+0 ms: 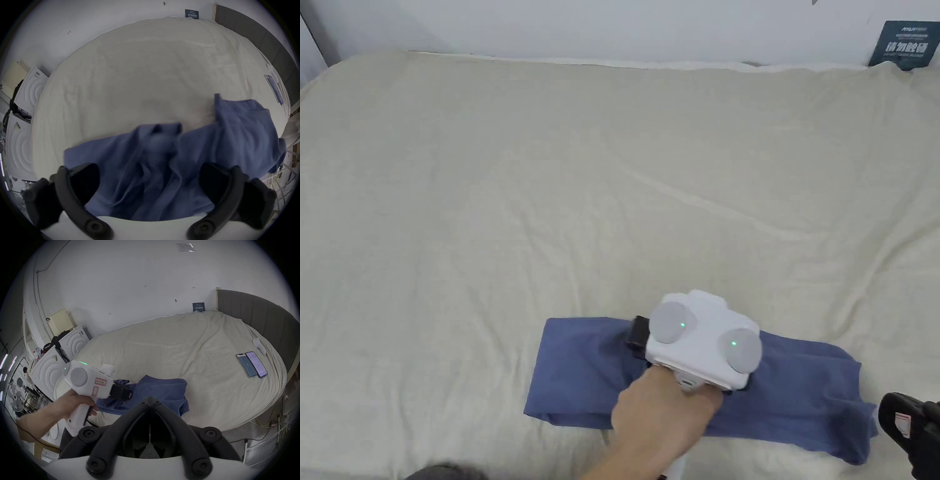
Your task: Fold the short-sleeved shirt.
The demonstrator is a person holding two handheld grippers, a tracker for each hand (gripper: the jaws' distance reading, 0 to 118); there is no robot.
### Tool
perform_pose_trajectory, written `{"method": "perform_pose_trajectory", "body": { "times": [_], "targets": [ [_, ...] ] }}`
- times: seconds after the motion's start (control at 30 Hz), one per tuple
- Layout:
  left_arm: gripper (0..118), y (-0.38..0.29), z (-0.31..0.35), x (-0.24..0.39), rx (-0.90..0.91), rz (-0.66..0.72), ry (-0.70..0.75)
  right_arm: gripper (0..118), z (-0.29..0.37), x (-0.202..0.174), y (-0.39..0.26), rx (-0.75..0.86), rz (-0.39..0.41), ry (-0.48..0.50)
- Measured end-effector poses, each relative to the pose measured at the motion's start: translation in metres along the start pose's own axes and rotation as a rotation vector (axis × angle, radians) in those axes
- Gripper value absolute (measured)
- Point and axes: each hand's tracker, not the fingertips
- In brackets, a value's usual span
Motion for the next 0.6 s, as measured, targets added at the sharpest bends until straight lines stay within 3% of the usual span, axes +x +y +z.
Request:
{"method": "perform_pose_trajectory", "body": {
  "times": [0.13, 0.2, 0.23, 0.27, 0.3, 0.43, 0.53, 0.6],
  "targets": [
    [114, 0.005, 0.032, -0.011, 0.036, 0.026, -0.105, 1, -0.001, 0.000, 0.002, -0.008, -0.005, -0.015],
    [106, -0.001, 0.048, -0.034, 0.045, 0.015, -0.140, 1, 0.000, -0.001, 0.003, -0.008, -0.004, -0.014],
    [86, -0.007, 0.060, -0.049, 0.068, 0.013, -0.144, 1, 0.000, -0.003, 0.004, -0.006, -0.004, -0.014],
    [23, -0.013, 0.069, -0.065, 0.067, 0.004, -0.125, 1, 0.001, -0.003, 0.004, -0.003, 0.000, -0.009],
    [0, -0.018, 0.074, -0.087, 0.080, 0.070, -0.127, 1, 0.001, -0.004, 0.004, -0.002, 0.004, -0.004],
    [0, -0.029, 0.072, -0.155, 0.059, 0.169, 0.067, 1, -0.006, -0.003, 0.001, 0.000, -0.003, 0.017],
    [0, -0.021, 0.042, -0.175, 0.002, 0.140, 0.288, 1, -0.008, -0.003, -0.002, -0.007, -0.025, 0.048],
    [0, -0.014, 0.020, -0.159, -0.037, 0.086, 0.316, 1, -0.007, -0.004, -0.004, -0.009, -0.028, 0.051]
  ]
}}
